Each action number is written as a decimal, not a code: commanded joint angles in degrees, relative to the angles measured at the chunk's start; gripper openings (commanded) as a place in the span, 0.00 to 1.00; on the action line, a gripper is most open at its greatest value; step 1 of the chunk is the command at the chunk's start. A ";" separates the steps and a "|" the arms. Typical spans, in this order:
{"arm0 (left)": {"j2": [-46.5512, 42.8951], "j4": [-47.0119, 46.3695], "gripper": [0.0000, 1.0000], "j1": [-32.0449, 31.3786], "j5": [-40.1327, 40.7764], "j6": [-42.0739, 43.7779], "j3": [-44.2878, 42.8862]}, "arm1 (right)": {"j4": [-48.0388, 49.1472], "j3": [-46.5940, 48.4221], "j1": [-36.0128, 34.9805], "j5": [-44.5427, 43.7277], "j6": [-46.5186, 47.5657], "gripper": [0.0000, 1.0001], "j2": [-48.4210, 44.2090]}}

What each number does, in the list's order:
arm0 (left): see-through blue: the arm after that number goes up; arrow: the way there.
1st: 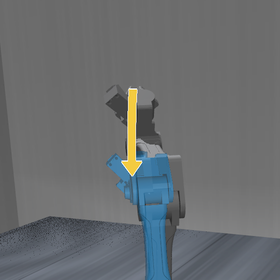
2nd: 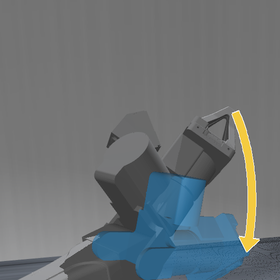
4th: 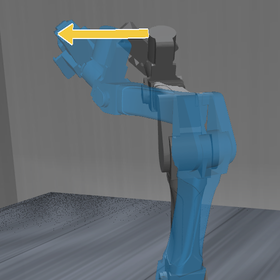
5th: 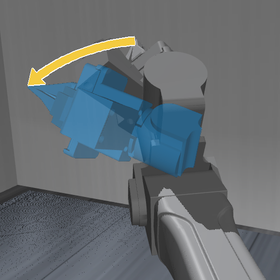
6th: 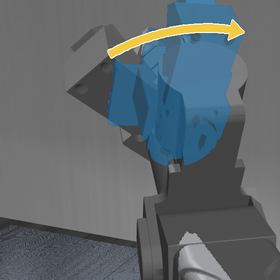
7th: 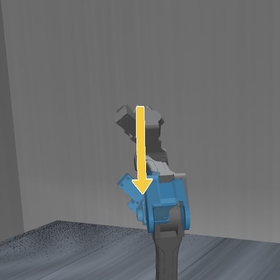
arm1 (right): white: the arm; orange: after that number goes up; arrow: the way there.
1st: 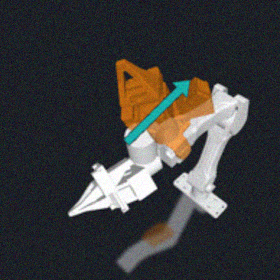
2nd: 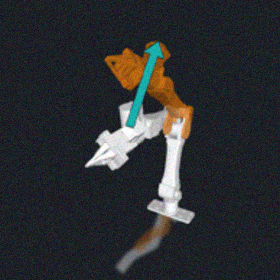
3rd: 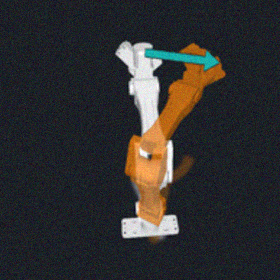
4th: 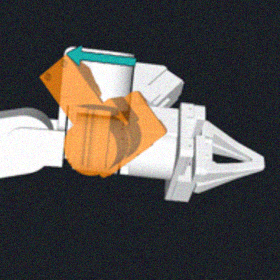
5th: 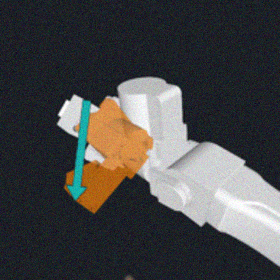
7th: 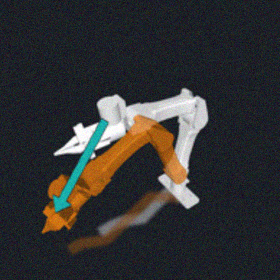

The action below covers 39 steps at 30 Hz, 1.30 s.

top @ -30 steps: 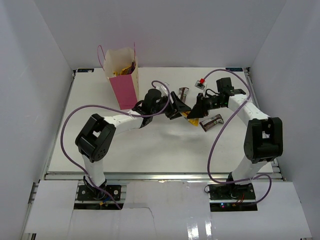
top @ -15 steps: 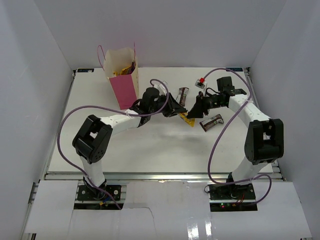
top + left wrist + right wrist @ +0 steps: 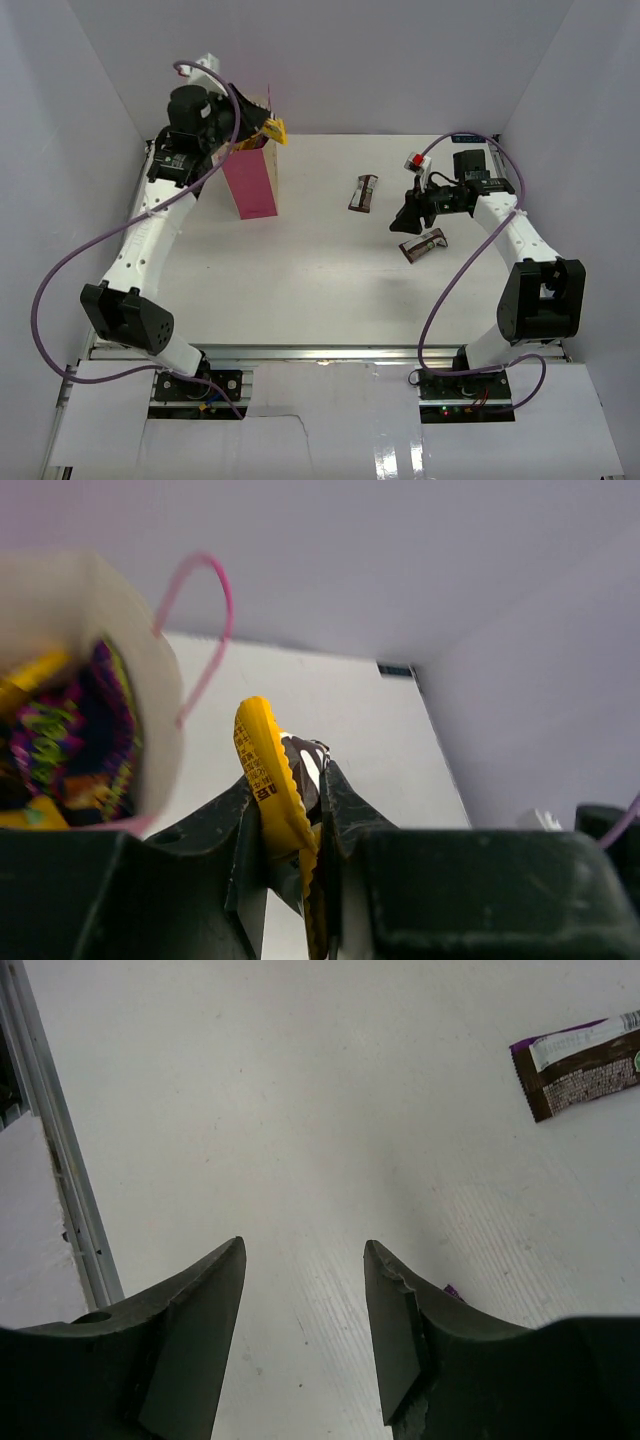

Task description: Place the snacks into the paper bag

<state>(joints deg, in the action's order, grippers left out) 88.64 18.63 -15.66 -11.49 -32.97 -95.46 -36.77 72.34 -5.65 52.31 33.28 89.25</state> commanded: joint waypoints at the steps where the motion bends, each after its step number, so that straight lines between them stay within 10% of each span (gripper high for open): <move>1: 0.38 6.68 0.25 2.21 6.73 8.00 -6.83 | -0.93 -0.62 0.29 -0.81 1.70 0.57 -0.13; 16: 25.09 8.97 0.27 3.35 26.86 21.27 -32.16 | -1.11 -0.79 1.69 -4.15 3.19 0.57 -0.66; 19: 26.32 8.44 0.37 3.27 27.04 21.63 -31.81 | -1.28 -0.88 1.96 -4.68 3.63 0.57 -0.66; 23: 26.58 8.26 0.74 3.18 25.02 21.02 -30.67 | -2.07 -1.06 1.96 -5.55 5.04 0.57 -0.40; 30: 22.64 8.09 0.84 2.83 18.35 19.61 -31.81 | -3.83 -1.67 1.96 -9.94 6.80 0.57 0.48; 35: 11.23 6.77 0.90 2.83 6.93 18.74 -24.97 | -11.11 -0.44 1.96 -16.98 17.58 0.63 3.20; 39: -3.35 0.81 0.98 2.92 -0.19 16.19 -1.93 | -20.35 -2.98 2.13 -21.71 45.60 0.67 1.90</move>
<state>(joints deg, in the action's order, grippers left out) 97.86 24.69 -12.58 -2.87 -14.61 -109.12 -48.73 70.94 -3.81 35.59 58.13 92.75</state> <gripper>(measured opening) 0.963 0.665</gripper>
